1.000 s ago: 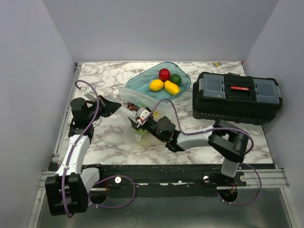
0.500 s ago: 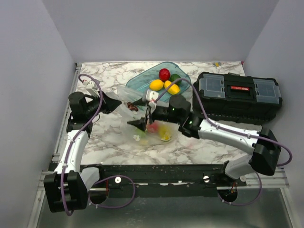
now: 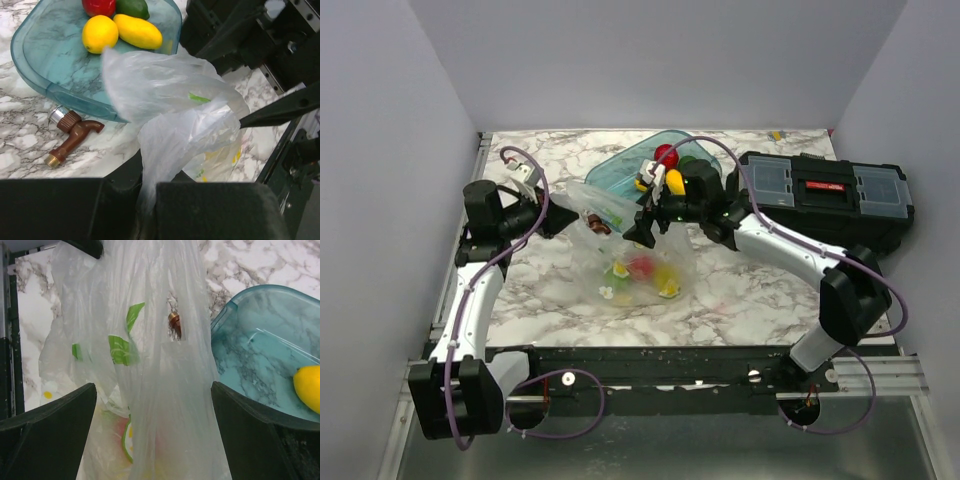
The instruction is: Place the fake fruits into the plastic bag and tie a complex knot
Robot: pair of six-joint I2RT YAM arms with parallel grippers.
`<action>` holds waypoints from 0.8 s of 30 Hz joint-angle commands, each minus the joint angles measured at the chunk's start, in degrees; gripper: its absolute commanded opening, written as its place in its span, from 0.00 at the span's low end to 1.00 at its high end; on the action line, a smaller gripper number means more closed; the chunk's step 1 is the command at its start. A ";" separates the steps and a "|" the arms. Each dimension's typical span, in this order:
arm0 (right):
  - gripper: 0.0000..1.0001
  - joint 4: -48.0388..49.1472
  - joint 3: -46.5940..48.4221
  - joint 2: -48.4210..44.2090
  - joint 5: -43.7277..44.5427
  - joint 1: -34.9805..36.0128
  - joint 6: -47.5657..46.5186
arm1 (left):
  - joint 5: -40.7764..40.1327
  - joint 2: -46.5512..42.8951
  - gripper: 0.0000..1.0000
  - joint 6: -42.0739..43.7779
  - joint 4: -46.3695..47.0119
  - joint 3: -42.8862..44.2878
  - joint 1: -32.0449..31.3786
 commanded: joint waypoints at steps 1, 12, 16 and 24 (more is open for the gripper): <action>1.00 -4.38 5.10 3.32 -5.69 -0.37 -2.28 | 4.89 1.60 0.00 11.75 -8.82 4.99 -1.19; 0.84 -8.74 11.88 12.38 -8.05 -3.67 -3.28 | 2.28 10.99 0.00 50.81 -43.13 23.71 -8.23; 1.00 -7.98 12.08 12.34 -8.96 -3.66 -2.45 | 2.00 13.89 0.00 53.87 -47.28 27.54 -9.44; 1.00 -10.72 15.88 16.63 -10.43 -3.76 -2.03 | -0.41 14.67 0.00 55.79 -47.20 28.78 -12.61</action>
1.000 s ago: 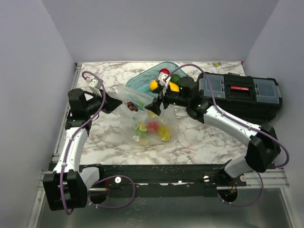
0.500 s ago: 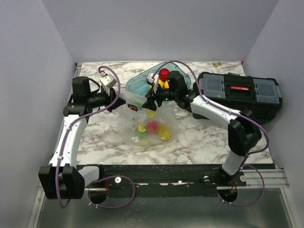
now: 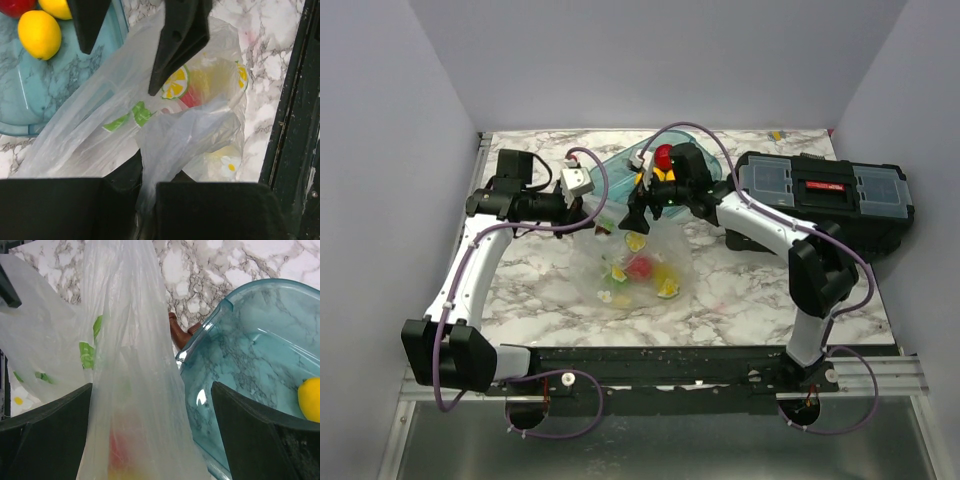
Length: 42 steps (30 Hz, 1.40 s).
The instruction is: Place the fake fruits into the plastic bag and tie a complex knot
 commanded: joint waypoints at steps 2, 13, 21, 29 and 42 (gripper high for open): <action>1.00 -3.45 3.44 4.10 -3.82 0.04 1.34 | -1.79 1.08 0.00 4.63 -3.32 2.79 -2.13; 1.00 -9.25 9.00 7.19 -8.74 0.14 -3.62 | -2.23 1.99 0.00 5.33 -4.84 4.73 -2.86; 0.95 -17.21 15.30 12.75 -4.87 0.95 -7.35 | -3.72 2.29 0.00 5.99 -5.73 5.47 -3.48; 0.01 -16.11 14.98 10.78 -5.96 -0.33 -4.34 | -11.30 7.50 0.00 11.42 -14.84 11.45 -7.52; 0.01 -13.46 9.94 5.70 -16.36 -2.93 2.51 | -17.94 6.01 0.37 4.39 -8.64 8.93 -12.71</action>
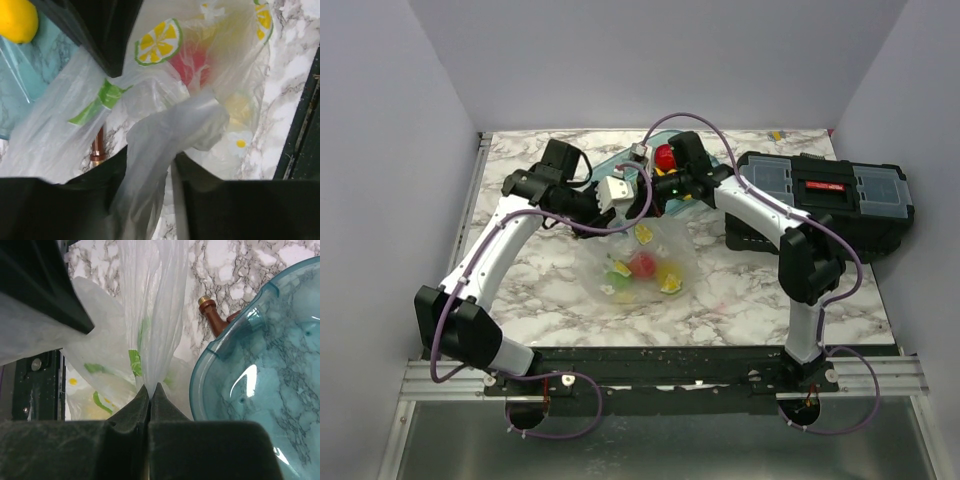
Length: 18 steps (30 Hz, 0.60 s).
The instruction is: Place the fake fruits into the plastic bag and tie a complex knot
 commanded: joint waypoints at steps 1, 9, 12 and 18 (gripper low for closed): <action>0.01 0.90 -2.10 -1.98 -2.69 0.12 0.89 | 4.20 -4.38 0.40 -2.95 2.42 -2.47 2.53; 0.01 0.90 -2.82 -2.11 -3.11 0.12 0.68 | 17.33 -11.97 0.52 -1.90 4.13 -7.13 10.19; 0.01 0.86 -2.99 -2.01 -3.46 0.08 0.73 | 23.66 -13.67 0.63 -1.81 3.65 -8.14 14.34; 0.01 0.72 -3.01 -1.92 -3.93 -0.18 0.93 | 33.31 -19.56 0.67 -7.78 14.10 -16.03 20.01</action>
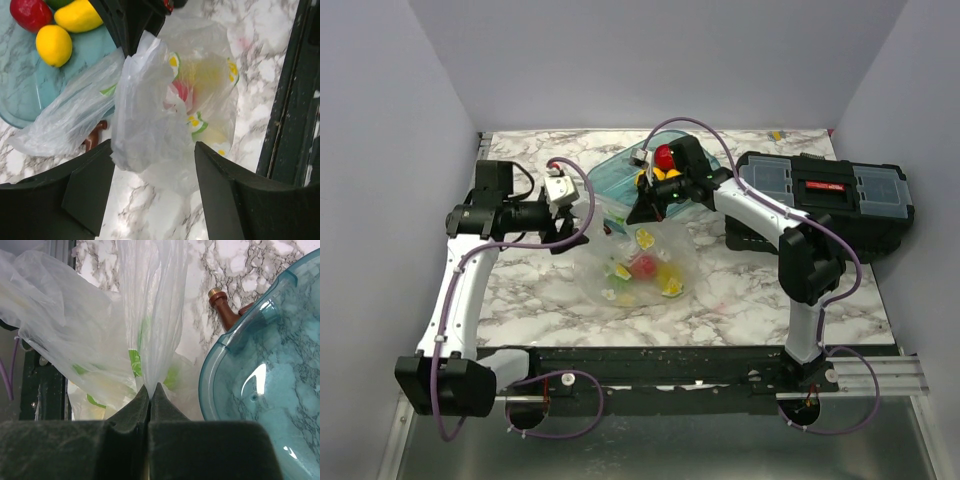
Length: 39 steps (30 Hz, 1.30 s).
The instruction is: Place the fake fruits into the plastic bag and tie a complex knot
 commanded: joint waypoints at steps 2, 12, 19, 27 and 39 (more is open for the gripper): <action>0.01 0.48 -0.56 -1.31 -2.13 -0.33 0.78 | 13.05 -6.22 0.67 -11.36 16.57 -9.00 4.79; 0.01 0.45 -0.69 -1.88 -2.83 -0.96 1.20 | 12.42 -9.11 0.64 -53.27 64.77 -25.26 5.40; 0.01 0.66 -0.57 -1.80 -3.53 -1.30 1.87 | 17.93 -5.28 0.20 -61.19 72.61 -24.46 5.23; 0.01 1.01 -0.14 -1.95 -6.13 -2.95 4.43 | 4.85 4.60 0.00 -16.99 15.57 -4.69 -5.78; 0.01 0.66 -3.11 -4.91 -7.75 -3.29 3.22 | -19.46 17.75 0.00 -12.88 5.06 8.36 -14.03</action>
